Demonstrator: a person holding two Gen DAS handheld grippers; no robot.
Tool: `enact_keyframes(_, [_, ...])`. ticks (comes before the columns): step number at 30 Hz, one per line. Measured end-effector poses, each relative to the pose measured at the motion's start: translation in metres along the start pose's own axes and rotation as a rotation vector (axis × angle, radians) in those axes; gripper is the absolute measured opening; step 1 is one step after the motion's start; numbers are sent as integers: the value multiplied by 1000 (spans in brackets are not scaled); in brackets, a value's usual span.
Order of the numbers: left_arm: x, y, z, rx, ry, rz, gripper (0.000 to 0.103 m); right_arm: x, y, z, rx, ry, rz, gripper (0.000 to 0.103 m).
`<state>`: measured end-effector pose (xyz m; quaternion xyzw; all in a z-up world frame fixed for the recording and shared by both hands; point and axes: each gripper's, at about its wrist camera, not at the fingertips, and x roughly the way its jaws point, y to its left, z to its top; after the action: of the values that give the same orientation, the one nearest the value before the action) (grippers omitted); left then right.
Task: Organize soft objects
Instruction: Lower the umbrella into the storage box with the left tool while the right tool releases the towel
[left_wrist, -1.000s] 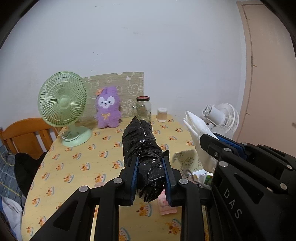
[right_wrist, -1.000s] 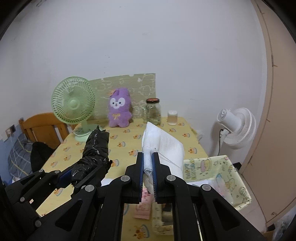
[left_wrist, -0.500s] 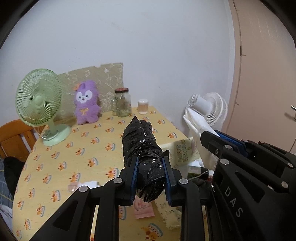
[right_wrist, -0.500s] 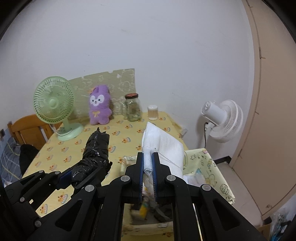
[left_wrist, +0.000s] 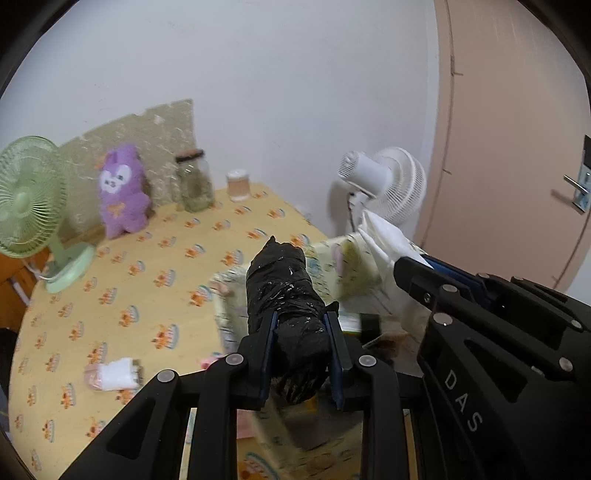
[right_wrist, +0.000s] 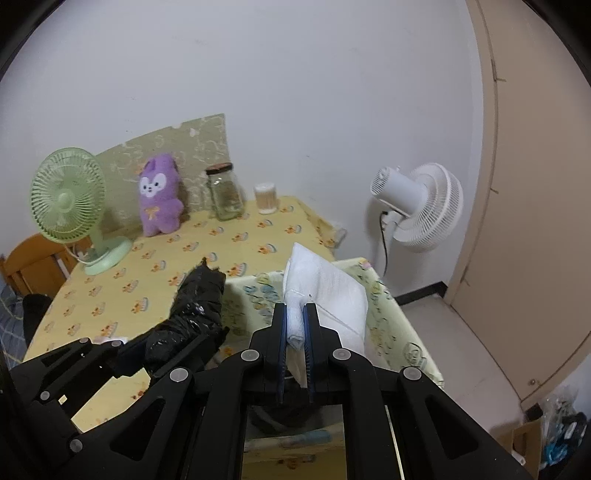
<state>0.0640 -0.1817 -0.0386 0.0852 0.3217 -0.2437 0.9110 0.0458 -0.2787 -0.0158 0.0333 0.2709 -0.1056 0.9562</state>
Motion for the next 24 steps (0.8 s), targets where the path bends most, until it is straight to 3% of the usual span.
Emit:
enact_keyframes(4, [8, -8, -2, 20, 25, -16, 26, 7, -9, -3, 11, 18, -13, 11])
enact_keyframes(10, [16, -15, -7, 48, 88, -48, 54, 15, -14, -11, 32, 48, 3, 11])
enact_keyframes(13, [16, -15, -9, 63, 90, -37, 65, 20, -12, -13, 24, 72, 20, 16])
enact_keyframes(15, [15, -16, -10, 70, 92, -24, 70, 24, -11, -13, 24, 94, 48, 25])
enact_keyframes(17, [15, -14, -10, 70, 99, -22, 74, 25, -11, -14, 33, 107, 72, 50])
enact_keyframes(19, [12, -12, -9, 70, 96, -11, 74, 24, -10, -15, 44, 99, 90, 68])
enact_keyframes(24, [6, -9, -7, 65, 86, -2, 76, 19, -5, -12, 40, 94, 88, 79])
